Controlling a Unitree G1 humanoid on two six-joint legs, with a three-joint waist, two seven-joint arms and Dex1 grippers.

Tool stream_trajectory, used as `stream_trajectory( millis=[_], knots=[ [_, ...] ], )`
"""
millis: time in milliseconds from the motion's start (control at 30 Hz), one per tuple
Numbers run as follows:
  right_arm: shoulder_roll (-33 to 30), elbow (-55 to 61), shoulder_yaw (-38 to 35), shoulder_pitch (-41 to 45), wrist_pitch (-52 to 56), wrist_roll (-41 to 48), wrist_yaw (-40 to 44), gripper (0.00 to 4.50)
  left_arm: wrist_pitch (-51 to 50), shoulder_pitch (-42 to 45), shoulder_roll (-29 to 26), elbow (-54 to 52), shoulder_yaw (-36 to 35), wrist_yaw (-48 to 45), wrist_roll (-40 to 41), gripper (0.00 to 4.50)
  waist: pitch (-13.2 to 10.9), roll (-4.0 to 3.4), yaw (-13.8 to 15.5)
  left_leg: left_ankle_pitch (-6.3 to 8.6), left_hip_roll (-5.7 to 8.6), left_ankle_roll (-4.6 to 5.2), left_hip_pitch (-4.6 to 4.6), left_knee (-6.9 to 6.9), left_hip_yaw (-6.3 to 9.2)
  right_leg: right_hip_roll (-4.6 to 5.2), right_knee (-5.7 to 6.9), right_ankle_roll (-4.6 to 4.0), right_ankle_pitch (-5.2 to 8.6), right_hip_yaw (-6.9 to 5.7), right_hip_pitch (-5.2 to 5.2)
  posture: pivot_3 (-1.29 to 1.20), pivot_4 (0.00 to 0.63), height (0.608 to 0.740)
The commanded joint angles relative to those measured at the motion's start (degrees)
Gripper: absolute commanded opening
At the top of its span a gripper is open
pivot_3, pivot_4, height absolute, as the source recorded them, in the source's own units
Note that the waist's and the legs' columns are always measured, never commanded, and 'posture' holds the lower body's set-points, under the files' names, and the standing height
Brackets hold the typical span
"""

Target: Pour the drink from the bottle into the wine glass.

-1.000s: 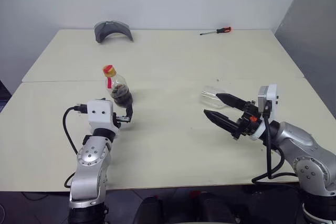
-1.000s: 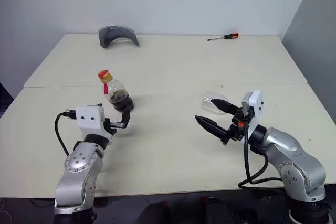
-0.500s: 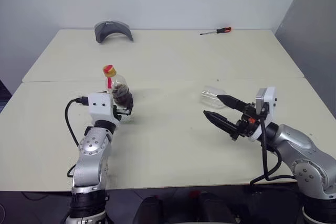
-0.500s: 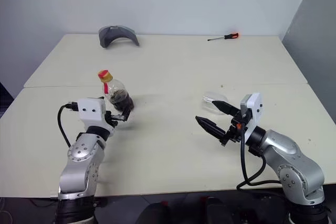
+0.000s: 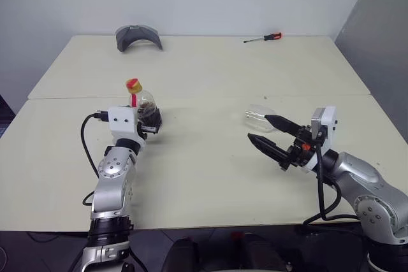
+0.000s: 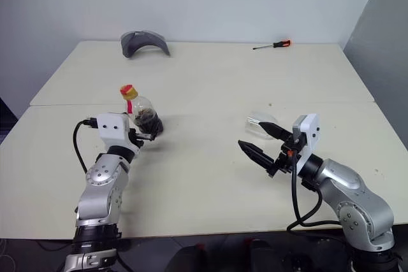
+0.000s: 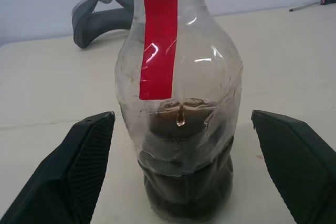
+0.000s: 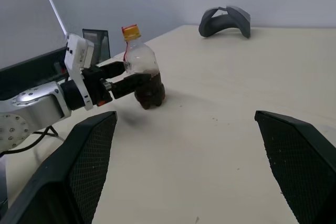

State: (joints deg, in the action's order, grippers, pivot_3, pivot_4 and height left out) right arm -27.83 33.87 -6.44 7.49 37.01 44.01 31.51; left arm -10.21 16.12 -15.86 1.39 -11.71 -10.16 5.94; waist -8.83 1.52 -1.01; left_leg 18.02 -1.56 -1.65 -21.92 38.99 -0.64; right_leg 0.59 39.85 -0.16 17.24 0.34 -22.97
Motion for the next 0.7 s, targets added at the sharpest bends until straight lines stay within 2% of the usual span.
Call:
stream_trajectory(
  millis=[33,467,700],
  knots=[
    [0.24,3.01,0.09,0.84,-0.05,1.28,-1.02,4.50,3.67,2.60,-1.10,2.91,-0.50,-0.21,-0.16,4.48,0.00,0.00,0.00,0.00,0.00,0.00,0.00,0.00,0.00,0.00,0.00,0.00,0.00,0.00,0.00,0.00,0.150,0.740],
    [0.04,5.07,0.50,2.34,2.20,2.73,-4.46,4.50,10.71,10.18,-2.10,16.72,1.05,-3.42,-0.53,4.48,0.00,0.00,0.08,-0.01,0.00,-0.01,-0.01,0.01,0.01,0.02,0.01,0.00,0.00,-0.04,0.00,0.00,0.150,0.740],
    [-0.08,5.17,0.88,2.74,2.32,2.78,-5.04,4.50,13.99,12.71,-1.85,20.40,2.37,-3.91,-1.27,4.48,0.00,0.00,0.12,-0.01,0.01,-0.01,-0.02,0.01,0.02,0.03,0.01,0.00,0.00,-0.06,0.00,0.00,0.150,0.740]
  ],
)
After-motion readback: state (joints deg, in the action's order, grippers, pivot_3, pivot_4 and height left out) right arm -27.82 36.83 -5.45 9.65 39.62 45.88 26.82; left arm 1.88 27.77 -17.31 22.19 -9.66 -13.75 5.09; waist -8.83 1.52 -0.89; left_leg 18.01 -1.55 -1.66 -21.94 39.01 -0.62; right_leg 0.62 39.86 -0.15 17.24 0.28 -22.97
